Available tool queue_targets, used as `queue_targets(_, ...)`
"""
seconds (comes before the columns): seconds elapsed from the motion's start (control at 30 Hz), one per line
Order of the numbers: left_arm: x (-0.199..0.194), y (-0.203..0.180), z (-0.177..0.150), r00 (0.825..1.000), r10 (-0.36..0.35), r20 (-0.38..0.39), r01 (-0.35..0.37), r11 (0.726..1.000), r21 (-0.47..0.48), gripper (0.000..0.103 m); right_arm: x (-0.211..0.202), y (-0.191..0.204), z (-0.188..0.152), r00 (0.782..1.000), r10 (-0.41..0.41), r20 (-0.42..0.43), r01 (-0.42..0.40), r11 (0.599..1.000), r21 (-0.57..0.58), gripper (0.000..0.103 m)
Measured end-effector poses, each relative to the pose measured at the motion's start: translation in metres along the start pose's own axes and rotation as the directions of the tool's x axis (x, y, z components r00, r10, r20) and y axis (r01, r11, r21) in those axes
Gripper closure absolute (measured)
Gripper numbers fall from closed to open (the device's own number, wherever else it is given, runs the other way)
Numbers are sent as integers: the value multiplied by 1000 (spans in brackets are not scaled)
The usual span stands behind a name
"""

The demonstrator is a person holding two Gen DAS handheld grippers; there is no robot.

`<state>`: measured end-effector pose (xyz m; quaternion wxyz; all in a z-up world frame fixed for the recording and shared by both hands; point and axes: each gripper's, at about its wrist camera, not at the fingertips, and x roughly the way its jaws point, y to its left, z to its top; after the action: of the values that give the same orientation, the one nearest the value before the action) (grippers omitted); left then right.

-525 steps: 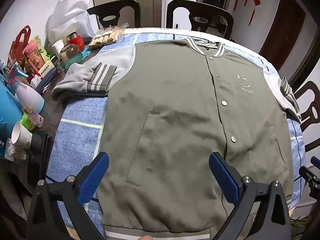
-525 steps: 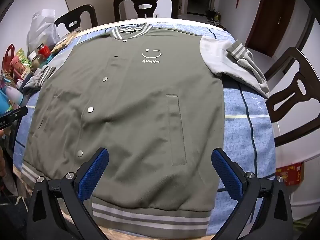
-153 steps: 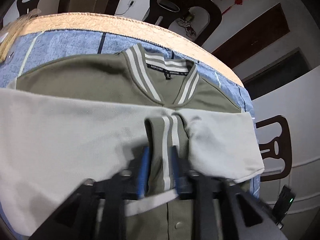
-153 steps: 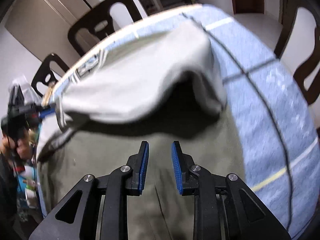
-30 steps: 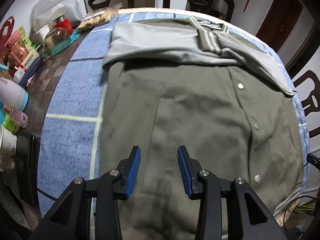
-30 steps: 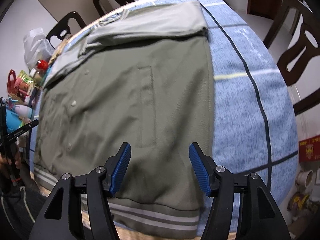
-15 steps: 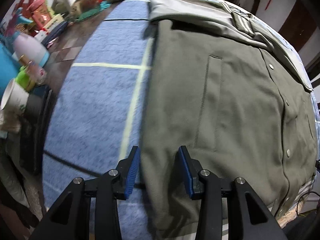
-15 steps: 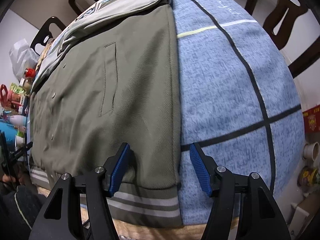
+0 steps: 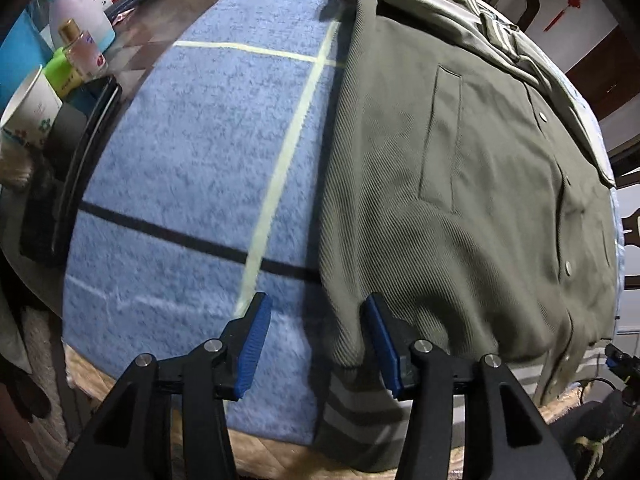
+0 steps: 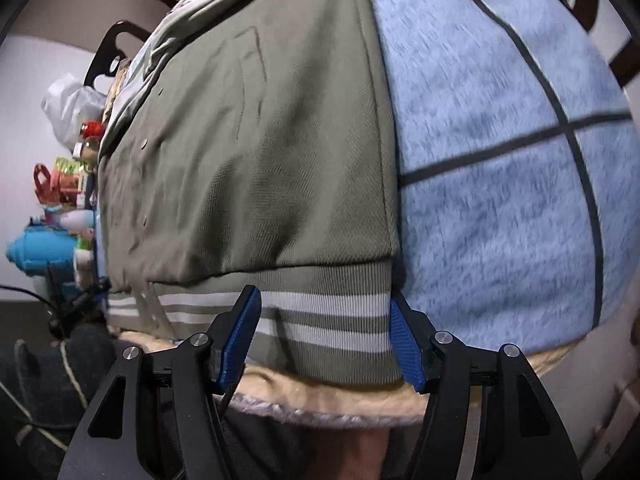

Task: Fold large clothes
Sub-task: 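Grasp the striped hem with both tools, then lift the hem with both tools and fold it toward the collar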

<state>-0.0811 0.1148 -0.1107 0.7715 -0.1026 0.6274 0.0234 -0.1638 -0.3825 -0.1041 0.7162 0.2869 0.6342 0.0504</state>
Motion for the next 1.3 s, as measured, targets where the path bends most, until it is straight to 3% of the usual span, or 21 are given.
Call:
queue_targets(0.07, 0, -1, -4, 1000, -9, -3, 9, 1000, 7, 52, -1, -4, 3, 1000, -19, -18, 19, 1000, 19, 65)
queue_targets(0.1, 0, -3, -5, 1000, -9, -13, 9, 1000, 18, 55, -1, -7, 5, 1000, -12, -25, 13, 1000, 29, 86)
queue_targets(0.13, 0, -7, -7, 999, -30, -29, 31, 999, 27, 73, -4, -11, 6, 999, 30, -29, -28, 998, 53, 91)
queue_targets(0.17, 0, -9, -7, 996, -73, -47, 74, 997, 23, 87, -8, -13, 9, 998, 65, -26, -63, 996, 69, 92)
queue_targets(0.23, -4, -11, 4, 992, -110, -67, 111, 994, 11, 92, -15, -5, 15, 995, 101, -11, -100, 994, 41, 93)
queue_targets(0.37, -32, -10, 30, 956, -292, -2, 291, 955, -53, 93, -48, 20, 36, 970, 226, 85, -225, 974, -18, 96)
queue_targets(0.47, -54, -15, 58, 922, -378, 79, 382, 922, -53, 93, -74, 35, 59, 929, 320, 185, -315, 948, -56, 97)
queue_targets(0.6, -69, -21, 103, 867, -467, 172, 485, 871, -77, 93, -84, 44, 99, 899, 352, 260, -353, 935, -43, 97)
queue_targets(0.7, -52, -24, 146, 853, -479, 206, 508, 851, -129, 93, -70, 39, 136, 894, 352, 279, -376, 926, 37, 97)
queue_targets(0.77, -36, -24, 167, 865, -453, 217, 491, 854, -175, 93, -56, 33, 162, 894, 332, 302, -377, 920, 105, 97)
queue_targets(0.83, -19, -9, 180, 874, -435, 216, 481, 837, -261, 93, -44, 20, 180, 890, 329, 317, -396, 901, 178, 96)
queue_targets(0.93, 14, 3, 192, 901, -396, 179, 434, 809, -396, 93, -24, 7, 203, 907, 284, 311, -372, 887, 275, 91)
queue_targets(0.97, 19, 7, 194, 911, -372, 180, 413, 810, -417, 93, -21, 8, 207, 916, 265, 300, -349, 895, 277, 87)
queue_targets(1.0, 20, 11, 196, 921, -344, 184, 390, 816, -426, 93, -22, 10, 210, 923, 241, 300, -325, 906, 272, 76)
queue_targets(1.1, 8, 21, 198, 912, -339, 231, 408, 812, -419, 93, -41, 17, 212, 901, 224, 372, -316, 926, 207, 60)
queue_targets(1.2, -13, 23, 197, 930, -274, 247, 349, 871, -347, 85, -55, 17, 213, 888, 220, 403, -304, 939, 157, 56)
queue_targets(1.3, -25, 15, 199, 939, -246, 240, 303, 922, -243, 66, -61, 26, 209, 909, 154, 386, -190, 980, 56, 55)
